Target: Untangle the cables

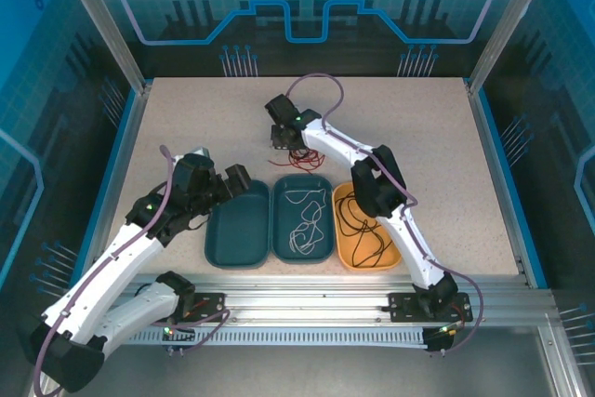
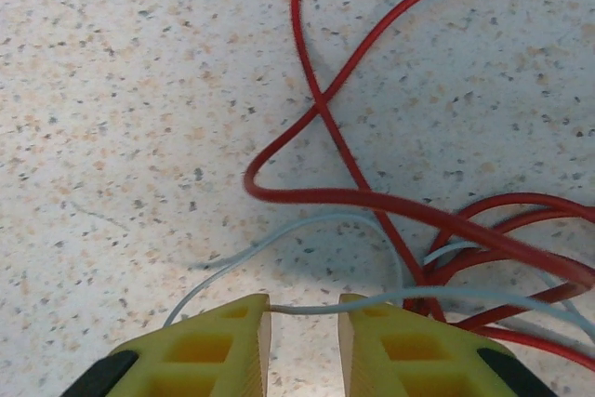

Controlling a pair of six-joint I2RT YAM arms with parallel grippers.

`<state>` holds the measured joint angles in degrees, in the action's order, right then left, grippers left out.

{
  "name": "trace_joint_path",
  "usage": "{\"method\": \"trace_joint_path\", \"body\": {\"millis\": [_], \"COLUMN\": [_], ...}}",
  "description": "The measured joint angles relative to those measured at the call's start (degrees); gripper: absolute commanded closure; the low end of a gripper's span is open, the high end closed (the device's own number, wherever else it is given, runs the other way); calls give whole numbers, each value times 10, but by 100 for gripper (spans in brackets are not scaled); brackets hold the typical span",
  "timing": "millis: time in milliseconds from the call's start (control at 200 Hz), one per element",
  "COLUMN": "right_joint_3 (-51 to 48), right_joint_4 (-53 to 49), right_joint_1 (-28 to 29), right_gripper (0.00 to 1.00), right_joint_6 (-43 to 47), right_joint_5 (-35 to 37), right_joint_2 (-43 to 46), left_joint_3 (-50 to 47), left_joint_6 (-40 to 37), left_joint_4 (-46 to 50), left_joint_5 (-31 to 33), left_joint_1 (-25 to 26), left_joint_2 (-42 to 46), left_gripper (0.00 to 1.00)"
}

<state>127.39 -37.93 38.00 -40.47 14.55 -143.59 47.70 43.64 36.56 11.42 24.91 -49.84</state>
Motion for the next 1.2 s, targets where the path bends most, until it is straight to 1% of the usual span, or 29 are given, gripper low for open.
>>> {"method": "trace_joint_path", "body": {"millis": [60,140,300,365,460,820,1011,1136,1201], "right_joint_3": [0,0,0,0,6,23,33,39,39], "right_joint_4": [-1,-1,-1,1,1,6,4,-2,-4], "right_joint_1": [-3,-7,-13,-14,-17,-23,-26,-26,-26], "right_gripper": [61,56,51,51,54,74,92,96,97], "right_joint_6": [2,3,4,3,1,2,12,23,30], "right_joint_5": [0,0,-4,-10,-18,-33,-43,-49,-52], "right_joint_2": [-1,-1,-2,-3,-11,-32,-40,-42,-42], "left_joint_3": [-2,-3,-3,-4,-4,-7,-10,-10,-10], "left_joint_6": [0,0,0,2,5,11,13,13,13], "left_joint_4": [0,0,0,0,0,-7,-9,-9,-9], "left_joint_5": [-3,-6,-8,-8,-8,-10,-12,-12,-12], "left_joint_1": [0,-1,-1,-1,-2,-4,-4,-5,-5], "left_joint_2": [0,0,0,0,0,0,0,0,0], "left_gripper": [1,1,1,1,1,1,1,1,1]}}
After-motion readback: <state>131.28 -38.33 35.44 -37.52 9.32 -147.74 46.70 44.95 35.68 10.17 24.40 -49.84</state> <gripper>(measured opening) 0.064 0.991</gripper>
